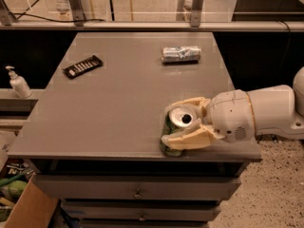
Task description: Move green can near redbull can
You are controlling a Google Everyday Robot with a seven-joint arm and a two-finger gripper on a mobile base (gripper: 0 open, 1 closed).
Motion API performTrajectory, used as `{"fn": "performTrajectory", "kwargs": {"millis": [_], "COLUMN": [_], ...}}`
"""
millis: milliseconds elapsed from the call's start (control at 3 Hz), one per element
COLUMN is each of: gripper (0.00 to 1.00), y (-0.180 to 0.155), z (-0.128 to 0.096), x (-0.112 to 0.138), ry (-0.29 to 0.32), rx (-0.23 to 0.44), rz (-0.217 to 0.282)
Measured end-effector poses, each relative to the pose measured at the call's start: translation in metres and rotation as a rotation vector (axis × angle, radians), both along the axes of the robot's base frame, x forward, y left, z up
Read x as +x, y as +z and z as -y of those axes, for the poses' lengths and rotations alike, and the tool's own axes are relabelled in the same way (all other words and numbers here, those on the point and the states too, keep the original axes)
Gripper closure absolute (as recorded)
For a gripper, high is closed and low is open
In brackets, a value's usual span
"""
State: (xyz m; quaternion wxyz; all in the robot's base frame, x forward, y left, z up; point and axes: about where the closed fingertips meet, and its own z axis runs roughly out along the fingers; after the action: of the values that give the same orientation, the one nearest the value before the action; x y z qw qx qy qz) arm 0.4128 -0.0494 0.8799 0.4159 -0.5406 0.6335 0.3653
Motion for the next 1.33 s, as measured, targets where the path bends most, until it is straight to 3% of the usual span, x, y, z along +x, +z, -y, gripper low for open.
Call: {"fn": "performTrajectory", "kwargs": {"millis": [333, 667, 1000, 1333], "gripper": [0.99, 1.0, 1.0, 1.0], "y": [0.003, 0.024, 0.057, 0.058], "z": [0.002, 0.071, 0.113, 0.11], "x": [0.001, 0.038, 0.056, 0.056], "ry": [-0.004, -0.153, -0.25, -0.244], "rx": [-0.001, -0.026, -0.035, -0.034], "rz": [0.0, 0.008, 0.065, 0.07]}}
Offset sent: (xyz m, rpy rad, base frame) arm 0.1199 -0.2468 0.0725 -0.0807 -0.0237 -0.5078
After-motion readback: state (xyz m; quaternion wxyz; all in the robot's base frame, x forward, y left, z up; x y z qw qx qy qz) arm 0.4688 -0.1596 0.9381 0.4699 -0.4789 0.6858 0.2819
